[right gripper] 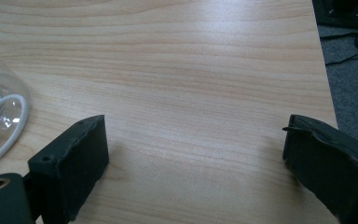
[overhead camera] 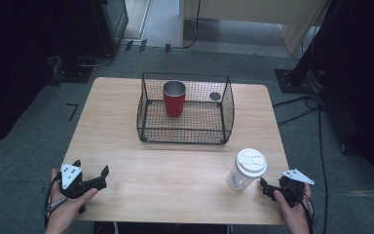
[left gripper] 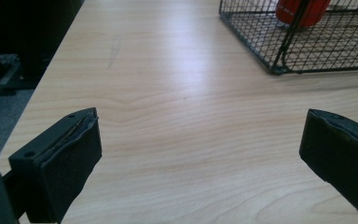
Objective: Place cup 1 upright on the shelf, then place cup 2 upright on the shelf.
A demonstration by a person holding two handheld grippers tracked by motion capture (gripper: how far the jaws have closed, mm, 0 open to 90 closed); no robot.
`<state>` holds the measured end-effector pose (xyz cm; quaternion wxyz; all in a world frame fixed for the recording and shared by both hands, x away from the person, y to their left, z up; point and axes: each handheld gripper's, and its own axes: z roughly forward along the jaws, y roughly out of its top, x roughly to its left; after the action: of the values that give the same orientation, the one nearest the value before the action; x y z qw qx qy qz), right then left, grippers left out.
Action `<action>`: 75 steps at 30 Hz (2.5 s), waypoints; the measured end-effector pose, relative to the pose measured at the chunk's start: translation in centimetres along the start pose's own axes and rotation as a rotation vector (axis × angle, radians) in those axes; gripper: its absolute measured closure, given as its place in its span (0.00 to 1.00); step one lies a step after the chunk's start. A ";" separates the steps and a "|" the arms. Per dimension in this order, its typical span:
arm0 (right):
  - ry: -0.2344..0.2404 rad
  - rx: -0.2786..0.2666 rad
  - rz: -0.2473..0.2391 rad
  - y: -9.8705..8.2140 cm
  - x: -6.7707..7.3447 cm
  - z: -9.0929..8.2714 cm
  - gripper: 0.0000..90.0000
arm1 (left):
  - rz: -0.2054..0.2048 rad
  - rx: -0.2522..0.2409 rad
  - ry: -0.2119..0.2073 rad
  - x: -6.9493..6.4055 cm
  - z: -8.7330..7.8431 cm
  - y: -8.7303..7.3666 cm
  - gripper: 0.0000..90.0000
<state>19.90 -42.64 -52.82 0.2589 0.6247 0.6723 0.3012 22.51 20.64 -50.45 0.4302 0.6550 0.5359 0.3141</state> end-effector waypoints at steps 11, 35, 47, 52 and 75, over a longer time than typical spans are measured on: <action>0.000 0.000 0.000 0.0 0.0 0.0 0.07 | -0.028 0.055 0.017 2.9 -1.0 -1.3 0.00; 0.158 -0.030 -0.045 -0.2 1.8 -4.6 0.10 | -0.002 0.206 0.023 2.2 0.3 -1.0 0.00; 0.263 -0.092 -0.157 2.0 6.5 -7.3 0.10 | 0.042 0.355 0.029 1.8 1.8 -0.8 0.00; 0.272 -0.115 -0.161 3.0 7.5 -7.0 0.10 | 0.056 0.359 0.027 1.6 1.9 -0.8 0.00; 0.211 -0.177 -0.107 5.7 10.7 -4.2 0.18 | 0.065 0.362 0.018 1.5 1.9 -0.8 0.00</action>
<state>19.88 -32.14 -45.47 0.2566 0.5273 0.6990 0.4093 24.16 21.72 -52.04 0.2902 0.7358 0.5661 0.2323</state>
